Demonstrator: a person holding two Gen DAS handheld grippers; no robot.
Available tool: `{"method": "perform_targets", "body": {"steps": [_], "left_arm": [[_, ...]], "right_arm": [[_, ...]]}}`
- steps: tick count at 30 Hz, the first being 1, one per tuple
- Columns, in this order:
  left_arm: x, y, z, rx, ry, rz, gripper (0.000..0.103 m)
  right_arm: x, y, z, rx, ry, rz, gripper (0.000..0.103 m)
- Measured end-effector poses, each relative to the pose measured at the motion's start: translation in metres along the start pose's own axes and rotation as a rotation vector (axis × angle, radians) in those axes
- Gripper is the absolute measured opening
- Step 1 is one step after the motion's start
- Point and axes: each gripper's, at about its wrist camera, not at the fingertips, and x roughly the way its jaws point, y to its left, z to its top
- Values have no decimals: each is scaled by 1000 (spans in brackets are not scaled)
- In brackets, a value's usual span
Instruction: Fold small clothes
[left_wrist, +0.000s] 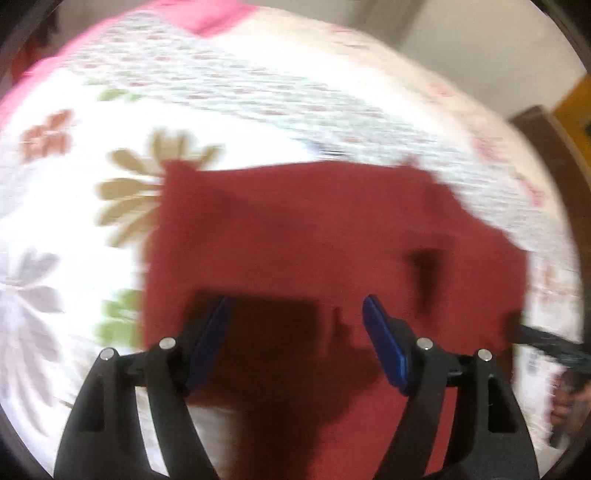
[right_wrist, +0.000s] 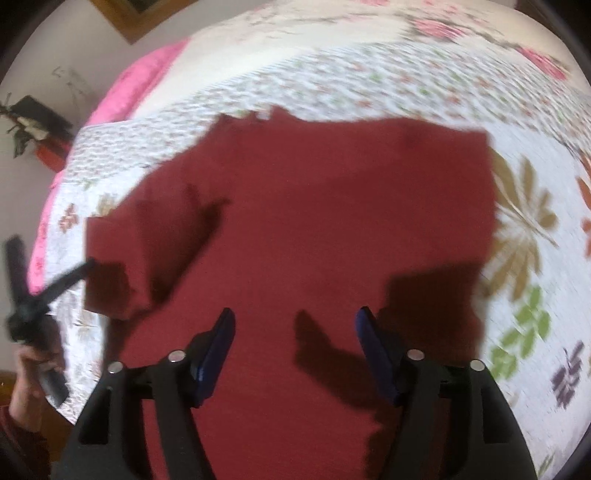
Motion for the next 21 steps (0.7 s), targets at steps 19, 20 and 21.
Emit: {"method": "perform_targets", "body": {"steps": [19, 20, 21], "left_arm": [[21, -130, -3, 95, 63, -423, 69], [31, -136, -6, 82, 111, -484, 59], [34, -141, -9, 78, 133, -536, 56]], "right_arm": [[7, -11, -14, 67, 28, -61, 70], [5, -19, -17, 82, 30, -72, 70], [4, -25, -20, 92, 31, -78, 70]]}}
